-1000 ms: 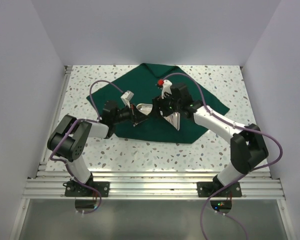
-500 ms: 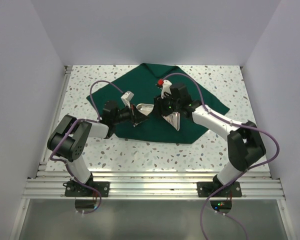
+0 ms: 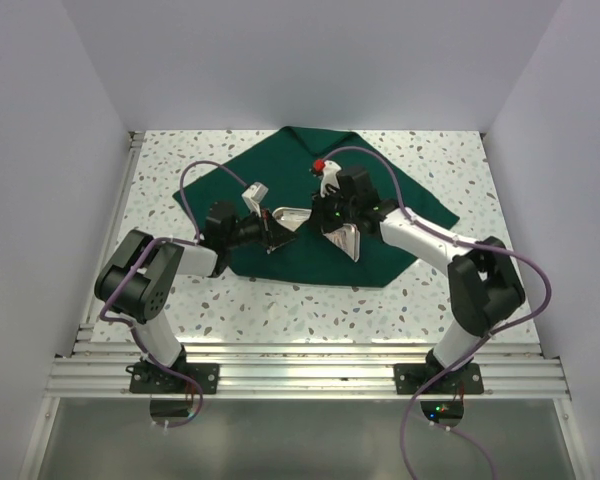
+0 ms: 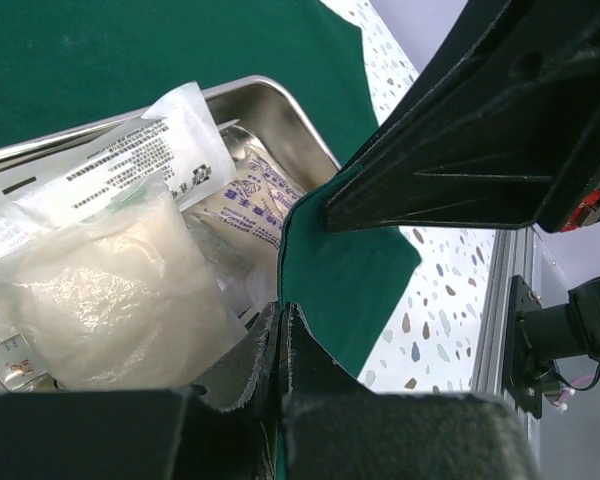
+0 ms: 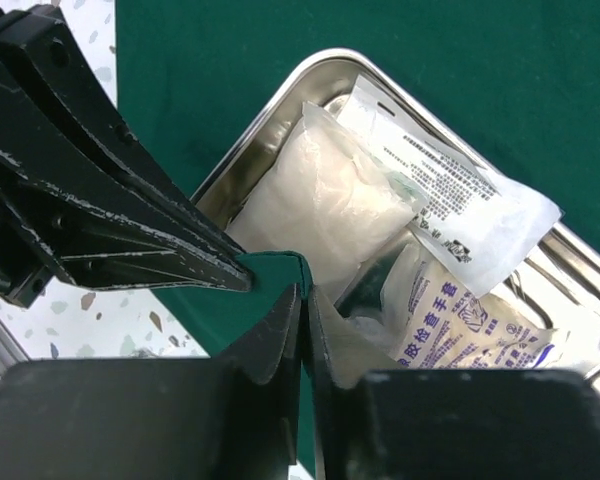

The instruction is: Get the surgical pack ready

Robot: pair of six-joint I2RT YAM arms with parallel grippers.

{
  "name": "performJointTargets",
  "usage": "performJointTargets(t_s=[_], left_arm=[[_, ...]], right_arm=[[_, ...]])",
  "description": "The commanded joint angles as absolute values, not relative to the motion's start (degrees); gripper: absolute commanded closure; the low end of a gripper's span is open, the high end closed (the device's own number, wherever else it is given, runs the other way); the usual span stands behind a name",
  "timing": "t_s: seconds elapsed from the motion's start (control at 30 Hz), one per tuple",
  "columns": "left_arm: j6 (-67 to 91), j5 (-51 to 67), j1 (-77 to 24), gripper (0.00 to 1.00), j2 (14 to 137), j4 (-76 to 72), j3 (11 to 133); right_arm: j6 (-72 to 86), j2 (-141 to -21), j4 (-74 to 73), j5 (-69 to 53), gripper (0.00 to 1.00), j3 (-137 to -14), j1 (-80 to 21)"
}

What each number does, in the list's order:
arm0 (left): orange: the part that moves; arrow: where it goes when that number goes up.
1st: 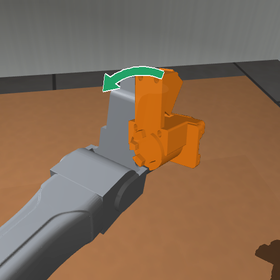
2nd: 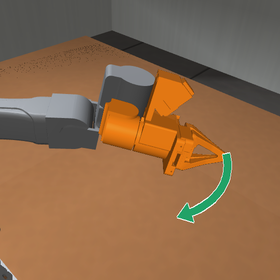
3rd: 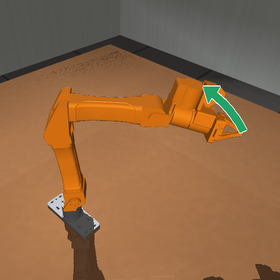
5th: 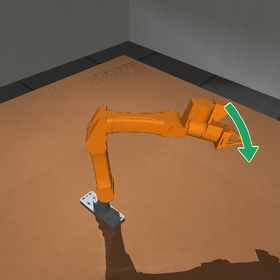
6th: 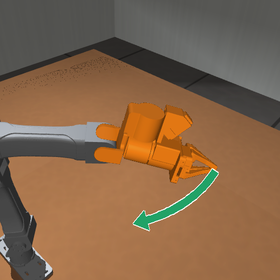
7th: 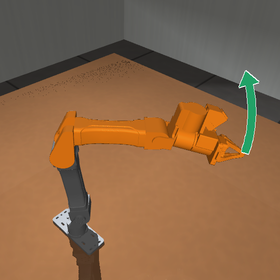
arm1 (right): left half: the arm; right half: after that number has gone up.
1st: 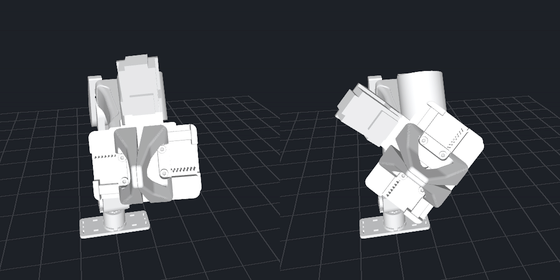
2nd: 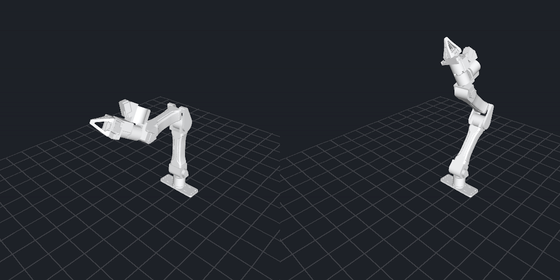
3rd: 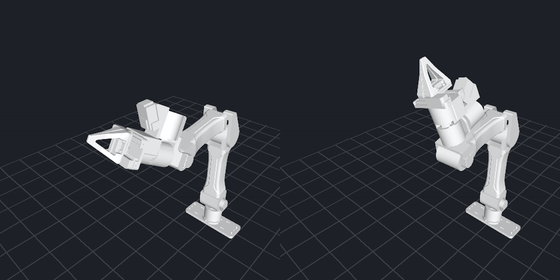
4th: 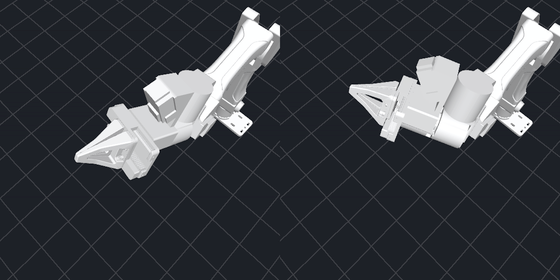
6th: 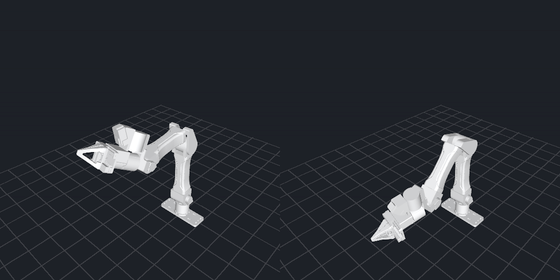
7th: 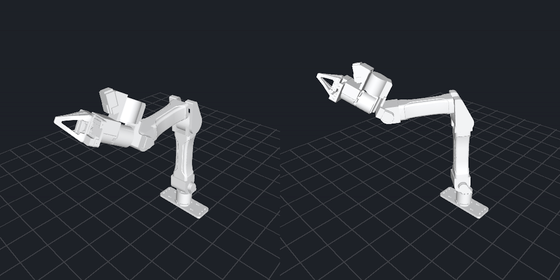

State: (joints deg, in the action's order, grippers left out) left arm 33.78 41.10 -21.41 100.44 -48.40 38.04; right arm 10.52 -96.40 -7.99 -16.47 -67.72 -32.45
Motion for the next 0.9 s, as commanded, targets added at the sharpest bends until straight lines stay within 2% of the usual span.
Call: performJointTargets(t_s=[0.0, 0.07, 0.1, 0.2, 0.3, 0.57, 0.87], left_arm=[[32.1, 40.6, -21.6, 1.0, 98.9, -49.2, 39.4], [32.0, 40.3, -21.6, 0.97, 98.8, -48.9, 39.5], [31.8, 39.7, -21.5, 0.85, 98.5, -48.2, 39.5], [30.8, 36.8, -21.5, 0.6, 97.6, -46.1, 39.2], [29.3, 31.0, -21.4, 0.52, 94.8, -43.6, 37.7], [27.1, 13.1, -21.0, 0.46, 86.3, -36.1, 34.6], [27.2, 1.9, -21.0, 0.46, 91.1, -23.7, 41.2]], right_arm=[[11.6, -97.3, -5.6, -16.5, 0.99, -70.8, -31.9], [12.3, -97.7, -5.9, -15.9, 1.0, -71.6, -31.6], [13.1, -98.2, -6.0, -15.6, 1.0, -71.8, -31.2], [14.6, -99.1, -6.4, -14.8, 1.0, -73.1, -30.1], [15.2, -100.9, -7.5, -15.2, 1.0, -75.4, -28.9], [13.9, -109.1, -11.8, -14.4, 1.0, -83.9, -27.2], [13.7, -114.3, -13.2, -16.8, 1.0, -90.2, -24.6]])
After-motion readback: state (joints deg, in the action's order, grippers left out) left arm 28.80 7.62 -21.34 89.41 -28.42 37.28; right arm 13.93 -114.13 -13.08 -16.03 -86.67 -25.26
